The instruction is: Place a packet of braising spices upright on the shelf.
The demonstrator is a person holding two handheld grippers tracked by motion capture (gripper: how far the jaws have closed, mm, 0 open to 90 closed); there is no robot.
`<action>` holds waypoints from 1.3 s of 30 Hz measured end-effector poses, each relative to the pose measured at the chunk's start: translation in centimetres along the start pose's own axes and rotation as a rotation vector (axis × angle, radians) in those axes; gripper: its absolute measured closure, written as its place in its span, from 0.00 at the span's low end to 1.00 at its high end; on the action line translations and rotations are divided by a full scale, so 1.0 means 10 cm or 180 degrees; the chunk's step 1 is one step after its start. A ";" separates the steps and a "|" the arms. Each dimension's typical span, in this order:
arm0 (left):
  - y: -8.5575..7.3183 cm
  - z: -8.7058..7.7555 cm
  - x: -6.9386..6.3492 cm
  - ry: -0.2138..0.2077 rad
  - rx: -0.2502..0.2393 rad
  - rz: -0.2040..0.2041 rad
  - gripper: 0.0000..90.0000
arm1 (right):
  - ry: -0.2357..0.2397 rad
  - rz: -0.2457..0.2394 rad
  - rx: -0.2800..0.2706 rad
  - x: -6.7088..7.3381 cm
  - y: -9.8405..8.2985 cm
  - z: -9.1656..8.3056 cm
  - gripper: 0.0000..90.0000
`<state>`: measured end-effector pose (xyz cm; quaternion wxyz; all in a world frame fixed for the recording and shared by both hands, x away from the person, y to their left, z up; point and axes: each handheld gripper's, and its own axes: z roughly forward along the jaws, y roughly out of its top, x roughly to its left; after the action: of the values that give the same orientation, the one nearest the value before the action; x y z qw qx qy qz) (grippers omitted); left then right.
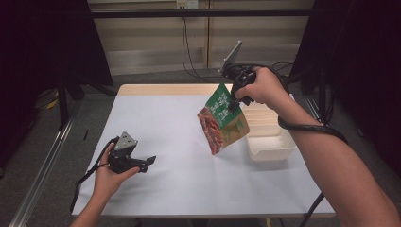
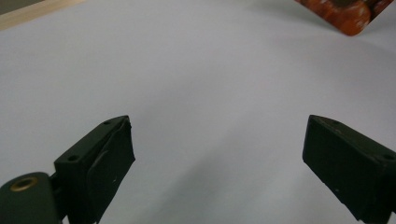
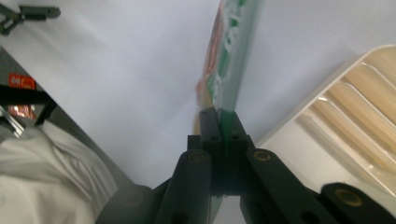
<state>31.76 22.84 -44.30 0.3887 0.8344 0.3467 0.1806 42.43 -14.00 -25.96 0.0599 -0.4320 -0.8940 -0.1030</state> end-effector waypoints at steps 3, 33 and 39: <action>0.00 0.00 0.00 0.0017 -0.0004 -0.0001 0.10 | -0.0052 -0.0087 0.0069 0.01 0.01 -0.06 1.00; 0.00 -0.03 0.02 0.0038 -0.0010 -0.0011 0.10 | -0.0249 -0.0287 0.0307 -0.13 -0.14 -0.77 1.00; -0.01 -0.01 0.01 0.0042 -0.0032 -0.0018 0.10 | -0.0253 -0.0263 0.0278 -0.20 -0.21 -0.89 1.00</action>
<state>31.74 23.04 -44.24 0.3911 0.8302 0.3507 0.1866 42.23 -18.87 -18.02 0.0389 -0.3955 -0.9163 -0.0490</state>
